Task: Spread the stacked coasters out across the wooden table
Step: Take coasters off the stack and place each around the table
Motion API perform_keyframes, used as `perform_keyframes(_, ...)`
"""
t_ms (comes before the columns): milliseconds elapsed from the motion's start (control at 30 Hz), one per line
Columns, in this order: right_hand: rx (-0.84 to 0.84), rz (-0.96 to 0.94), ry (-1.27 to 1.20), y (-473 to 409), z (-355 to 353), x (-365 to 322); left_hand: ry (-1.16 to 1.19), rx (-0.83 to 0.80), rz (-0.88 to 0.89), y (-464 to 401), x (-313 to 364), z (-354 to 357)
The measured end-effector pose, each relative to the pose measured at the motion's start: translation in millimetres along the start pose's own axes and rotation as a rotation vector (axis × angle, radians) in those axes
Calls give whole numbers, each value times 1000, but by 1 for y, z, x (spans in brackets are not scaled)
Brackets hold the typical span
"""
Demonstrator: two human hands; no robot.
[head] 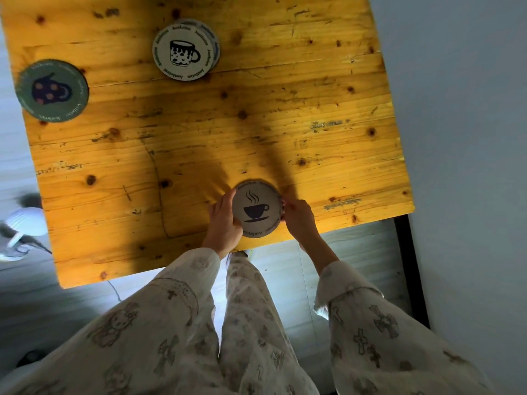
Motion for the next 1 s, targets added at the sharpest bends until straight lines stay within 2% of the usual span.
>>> perform_keyframes(267, -9, 7, -15, 10, -1, 3, 9, -5, -26, 13, -2, 4)
perform_keyframes(600, -35, 46, 23, 15, -5, 5, -38, -142, -45, 14, -8, 4)
perform_keyframes(700, -40, 49, 103, 10, -5, 3, -73, -149, -14, 10, -6, -3)
perform_keyframes(900, 51, -35, 253, -1, -11, -30, -290, -146, 83, -26, -5, -39)
perform_keyframes(1000, 71, -114, 316, -7, -9, -62, -429, -176, 47, -58, -10, -69)
Point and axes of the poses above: each hand's wrist, its own y-axis away from the middle knuckle, its own z-axis out of the palm, x = y × z, the point moved 5 cm from there along -y, towards the middle knuckle, and after that the axes turned 14 degrees about z, right-handed, at the moved point
